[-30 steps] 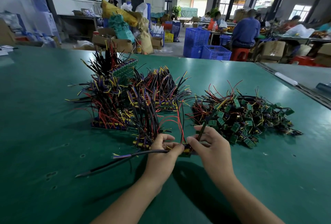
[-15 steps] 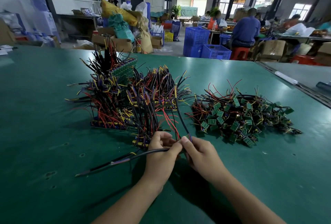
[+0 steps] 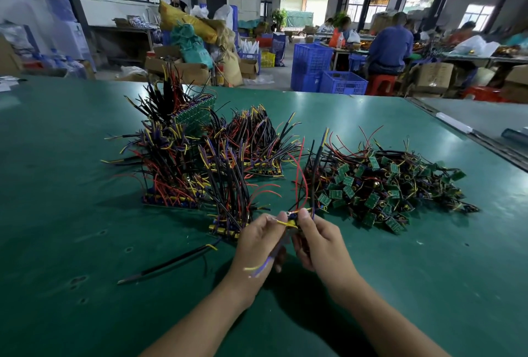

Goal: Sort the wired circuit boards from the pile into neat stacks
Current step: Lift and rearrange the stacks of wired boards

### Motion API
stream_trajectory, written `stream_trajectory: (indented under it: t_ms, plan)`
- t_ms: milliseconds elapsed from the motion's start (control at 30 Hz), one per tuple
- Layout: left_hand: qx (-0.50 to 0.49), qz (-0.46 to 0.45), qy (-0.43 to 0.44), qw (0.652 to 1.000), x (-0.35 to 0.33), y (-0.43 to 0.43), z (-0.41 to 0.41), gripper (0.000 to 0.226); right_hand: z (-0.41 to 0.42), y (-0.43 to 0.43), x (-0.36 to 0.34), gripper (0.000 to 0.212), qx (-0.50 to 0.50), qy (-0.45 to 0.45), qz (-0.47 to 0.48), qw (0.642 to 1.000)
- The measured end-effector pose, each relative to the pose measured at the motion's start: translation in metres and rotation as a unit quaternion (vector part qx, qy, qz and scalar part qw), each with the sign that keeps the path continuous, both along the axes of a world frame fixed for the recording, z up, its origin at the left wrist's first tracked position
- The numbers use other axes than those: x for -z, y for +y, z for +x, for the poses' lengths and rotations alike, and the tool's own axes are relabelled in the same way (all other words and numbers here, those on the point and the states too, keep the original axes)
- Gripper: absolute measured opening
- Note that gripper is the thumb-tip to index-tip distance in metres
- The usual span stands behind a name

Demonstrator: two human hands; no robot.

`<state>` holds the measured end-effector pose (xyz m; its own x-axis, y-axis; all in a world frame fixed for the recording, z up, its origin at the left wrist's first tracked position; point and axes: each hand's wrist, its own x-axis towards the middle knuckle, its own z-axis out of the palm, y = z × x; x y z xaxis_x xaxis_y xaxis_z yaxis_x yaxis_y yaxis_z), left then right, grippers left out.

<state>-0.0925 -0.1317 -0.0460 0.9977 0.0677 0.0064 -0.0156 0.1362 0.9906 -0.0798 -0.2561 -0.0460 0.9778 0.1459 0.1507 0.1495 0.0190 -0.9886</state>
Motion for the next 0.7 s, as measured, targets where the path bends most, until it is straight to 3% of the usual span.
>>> stream_trajectory:
  t_ms: [267, 367, 533, 700]
  plan:
    - [0.031, 0.049, -0.009, 0.998, -0.0023, 0.003, -0.0047, 0.021, 0.0003, 0.0012, 0.0032, 0.037, 0.017, -0.002, -0.013, 1.0]
    - [0.052, 0.048, -0.023, 0.997, -0.0067, 0.0038, -0.0056, 0.019, 0.0032, -0.0005, 0.0066, 0.044, 0.048, -0.011, -0.071, 0.996]
    - [0.068, 0.059, -0.036, 0.995, -0.0079, 0.003, -0.0075, 0.015, 0.0038, 0.0005, 0.0079, 0.061, 0.031, 0.025, -0.026, 0.999]
    - [0.053, 0.002, -0.005, 0.999, -0.0074, 0.0011, -0.0063, 0.023, 0.0009, 0.0011, 0.0063, 0.045, 0.011, 0.004, -0.076, 0.997]
